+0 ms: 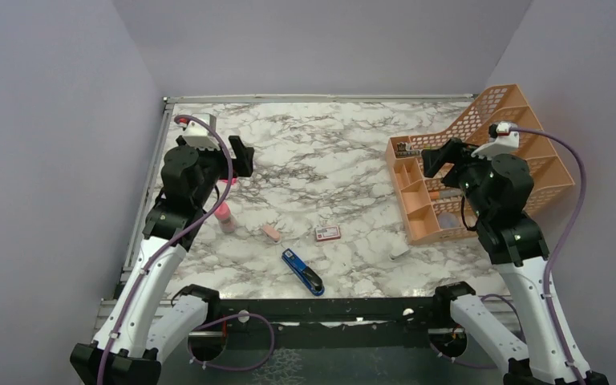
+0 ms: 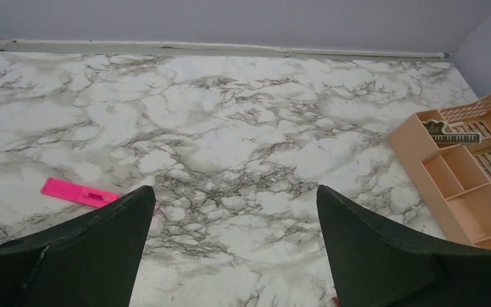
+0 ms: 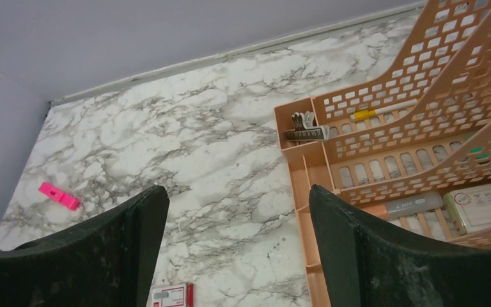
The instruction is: Load the staples into the stapler
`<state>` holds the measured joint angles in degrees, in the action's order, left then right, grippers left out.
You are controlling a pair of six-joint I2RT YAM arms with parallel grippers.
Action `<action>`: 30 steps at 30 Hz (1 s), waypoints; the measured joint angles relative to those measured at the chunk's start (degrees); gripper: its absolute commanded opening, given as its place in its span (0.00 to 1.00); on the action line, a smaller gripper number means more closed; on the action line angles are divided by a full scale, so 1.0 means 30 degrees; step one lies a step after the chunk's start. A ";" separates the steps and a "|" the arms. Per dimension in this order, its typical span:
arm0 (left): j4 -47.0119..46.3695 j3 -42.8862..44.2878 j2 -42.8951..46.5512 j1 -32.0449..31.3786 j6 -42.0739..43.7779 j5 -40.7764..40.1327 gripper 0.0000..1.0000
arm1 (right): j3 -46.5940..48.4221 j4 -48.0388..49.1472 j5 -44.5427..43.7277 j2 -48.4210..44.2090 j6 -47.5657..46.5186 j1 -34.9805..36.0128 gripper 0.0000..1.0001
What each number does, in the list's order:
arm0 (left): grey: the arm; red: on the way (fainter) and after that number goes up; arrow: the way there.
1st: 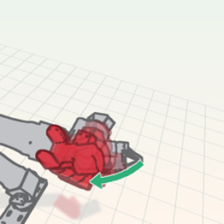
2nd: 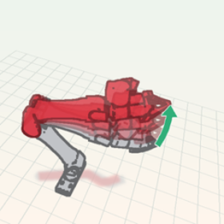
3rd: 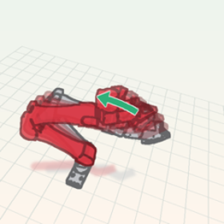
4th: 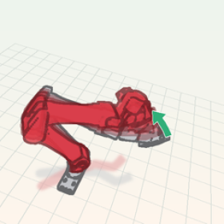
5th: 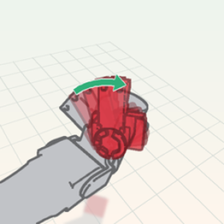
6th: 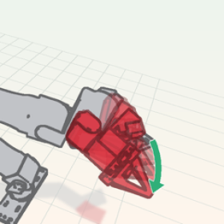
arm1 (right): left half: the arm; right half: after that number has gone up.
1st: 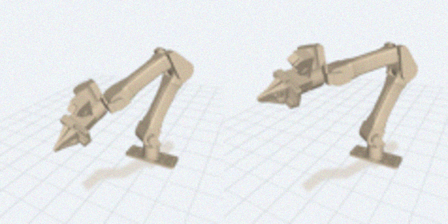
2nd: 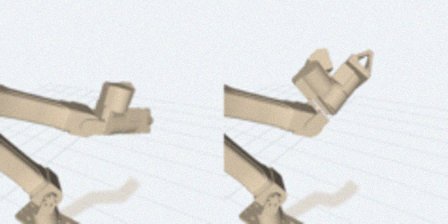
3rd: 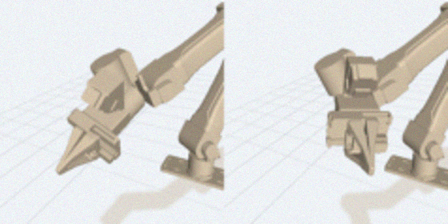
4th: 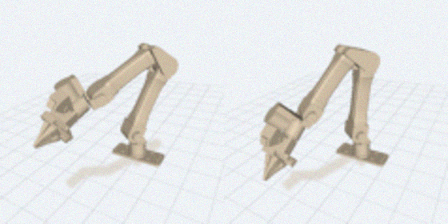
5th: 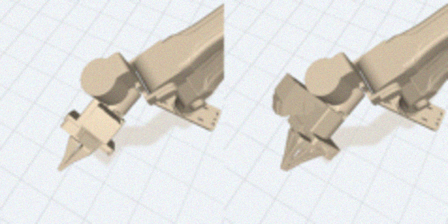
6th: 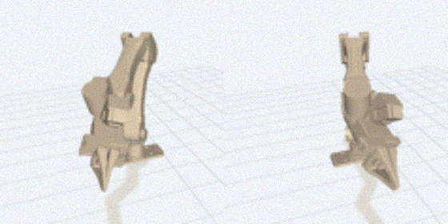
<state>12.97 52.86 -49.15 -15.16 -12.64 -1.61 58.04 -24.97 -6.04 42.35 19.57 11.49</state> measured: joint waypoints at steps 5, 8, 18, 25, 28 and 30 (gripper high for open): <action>-0.0685 0.0000 -0.0262 0.0219 -0.0248 0.1574 0.99 | -0.0058 -0.0576 0.0816 0.0138 -0.0022 -0.0124 0.93; -0.1231 -0.0029 -0.0437 0.0284 -0.0510 0.2280 0.99 | -0.0270 -0.0561 0.1435 0.0117 -0.0044 -0.0124 0.93; -0.2958 -0.0481 -0.0962 0.0321 -0.1545 0.4860 0.99 | -0.1217 -0.0350 0.4750 0.0750 -0.0809 -0.0219 0.88; -0.3577 -0.0510 -0.2885 -0.0576 -0.2973 0.8160 0.99 | -0.2186 0.0882 0.9581 0.2907 -0.0947 -0.0226 0.83; -0.3373 -0.0576 -0.3993 -0.2331 -0.3687 0.8080 0.97 | -0.3198 0.1173 1.0484 0.3570 -0.0525 0.0291 0.82; -0.3162 -0.0576 -0.4663 -0.3330 -0.4095 0.7716 0.96 | -0.3577 0.1377 1.0608 0.3810 -0.0335 0.1151 0.82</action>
<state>3.49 51.13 -63.13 -25.15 -24.93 21.54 47.31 -20.84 25.78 53.78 18.57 14.94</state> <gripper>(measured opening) 0.975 0.819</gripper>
